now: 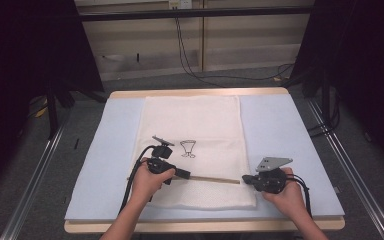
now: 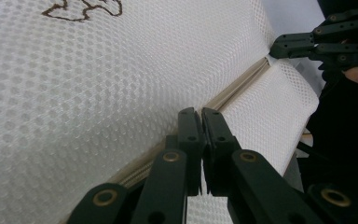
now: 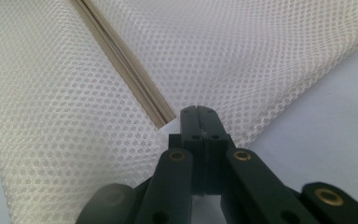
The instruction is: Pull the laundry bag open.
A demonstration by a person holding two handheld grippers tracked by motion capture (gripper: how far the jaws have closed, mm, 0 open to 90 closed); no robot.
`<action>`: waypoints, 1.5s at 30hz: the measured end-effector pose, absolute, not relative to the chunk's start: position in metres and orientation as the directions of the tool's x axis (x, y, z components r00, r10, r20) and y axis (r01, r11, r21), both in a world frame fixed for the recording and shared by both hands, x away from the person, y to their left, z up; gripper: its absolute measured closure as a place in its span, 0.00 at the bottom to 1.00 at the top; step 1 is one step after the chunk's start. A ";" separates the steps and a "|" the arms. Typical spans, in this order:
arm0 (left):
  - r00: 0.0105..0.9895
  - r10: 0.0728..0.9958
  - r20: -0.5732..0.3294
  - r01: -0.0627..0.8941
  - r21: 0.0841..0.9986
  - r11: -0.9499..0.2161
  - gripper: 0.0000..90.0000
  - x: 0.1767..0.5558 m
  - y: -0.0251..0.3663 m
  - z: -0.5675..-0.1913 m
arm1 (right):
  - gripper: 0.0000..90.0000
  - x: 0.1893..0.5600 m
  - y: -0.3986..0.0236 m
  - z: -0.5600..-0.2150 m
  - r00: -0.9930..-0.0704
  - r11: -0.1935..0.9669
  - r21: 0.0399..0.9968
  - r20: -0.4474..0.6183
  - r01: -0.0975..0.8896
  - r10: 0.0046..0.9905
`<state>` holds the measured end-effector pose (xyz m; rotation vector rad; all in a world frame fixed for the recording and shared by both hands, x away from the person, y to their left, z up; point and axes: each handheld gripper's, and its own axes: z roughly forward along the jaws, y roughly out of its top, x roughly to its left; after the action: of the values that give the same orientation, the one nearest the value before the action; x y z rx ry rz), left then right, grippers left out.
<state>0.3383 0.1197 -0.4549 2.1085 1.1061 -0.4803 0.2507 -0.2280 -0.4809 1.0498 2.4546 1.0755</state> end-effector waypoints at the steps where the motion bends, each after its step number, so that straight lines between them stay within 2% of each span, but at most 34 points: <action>1: 0.565 0.565 -0.601 0.825 0.411 -0.388 0.97 0.338 0.121 -0.455 | 1.00 0.251 -0.228 -0.481 -0.704 0.464 0.722 0.044 0.513 0.709; 21: 0.552 0.577 -0.601 0.834 0.409 -0.371 0.97 0.337 0.145 -0.454 | 1.00 0.251 -0.229 -0.481 -0.703 0.463 0.719 0.051 0.519 0.710; 45: 0.536 0.582 -0.611 0.844 0.400 -0.358 0.97 0.339 0.154 -0.452 | 1.00 0.252 -0.229 -0.481 -0.705 0.462 0.719 0.054 0.519 0.707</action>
<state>0.3386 0.1535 -0.4518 2.0775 1.1494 -0.4813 0.2516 -0.2289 -0.4807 1.0554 2.4613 1.0788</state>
